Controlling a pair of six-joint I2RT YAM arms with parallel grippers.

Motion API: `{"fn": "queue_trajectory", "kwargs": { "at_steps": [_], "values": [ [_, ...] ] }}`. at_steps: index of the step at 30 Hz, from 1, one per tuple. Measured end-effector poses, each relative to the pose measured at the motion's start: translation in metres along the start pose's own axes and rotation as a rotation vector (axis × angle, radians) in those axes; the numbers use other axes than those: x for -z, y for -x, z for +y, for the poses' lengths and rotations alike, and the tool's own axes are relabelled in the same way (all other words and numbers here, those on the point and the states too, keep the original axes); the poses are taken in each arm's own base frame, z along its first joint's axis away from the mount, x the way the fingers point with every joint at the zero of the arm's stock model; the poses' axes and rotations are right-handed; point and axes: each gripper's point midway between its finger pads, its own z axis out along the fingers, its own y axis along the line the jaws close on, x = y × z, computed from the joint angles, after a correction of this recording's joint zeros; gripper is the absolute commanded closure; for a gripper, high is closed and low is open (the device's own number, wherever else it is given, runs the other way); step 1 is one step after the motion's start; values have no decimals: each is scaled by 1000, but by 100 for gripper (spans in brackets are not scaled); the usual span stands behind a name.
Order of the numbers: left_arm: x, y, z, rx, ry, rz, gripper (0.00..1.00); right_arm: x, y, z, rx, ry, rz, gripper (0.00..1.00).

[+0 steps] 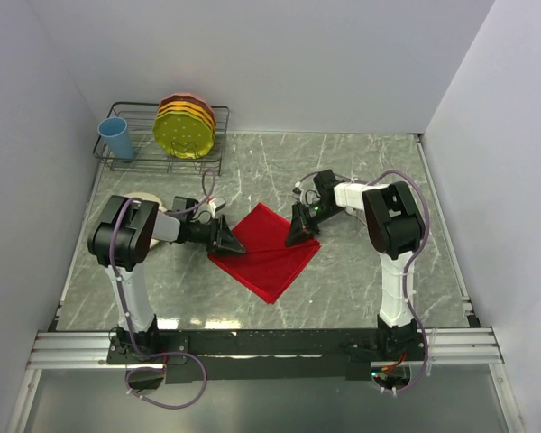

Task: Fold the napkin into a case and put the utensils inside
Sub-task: Smooth out the upper triangle-folded napkin at the center of the board.

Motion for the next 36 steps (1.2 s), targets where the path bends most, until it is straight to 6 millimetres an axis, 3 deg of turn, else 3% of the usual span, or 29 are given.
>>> {"fn": "queue_trajectory", "kwargs": {
  "at_steps": [7,11,17,20,22,26,28,30,33,36],
  "values": [
    [21,-1,-1,-24,10,16,47,2,-7,-2,11,-18,-1,83],
    [32,16,-20,-128,26,27,47,1,-19,0,18,-27,5,83],
    [51,47,-58,-392,109,-12,45,-11,-74,16,46,-55,99,71],
    [58,53,-55,-452,180,-25,44,-7,-89,31,79,-61,132,60],
    [60,56,-46,-461,233,-30,44,6,-76,40,108,-69,100,51],
    [63,68,-29,-473,333,-37,43,46,-3,59,246,-114,-85,29],
    [62,82,-23,-493,379,-48,44,66,32,63,319,-159,-178,25],
    [59,94,-18,-511,408,-54,43,76,53,61,356,-203,-224,22],
    [52,107,-11,-529,440,-48,43,68,71,41,363,-263,-217,22],
    [45,110,-5,-537,459,-38,43,49,67,9,308,-300,-152,25]
  ]
}}
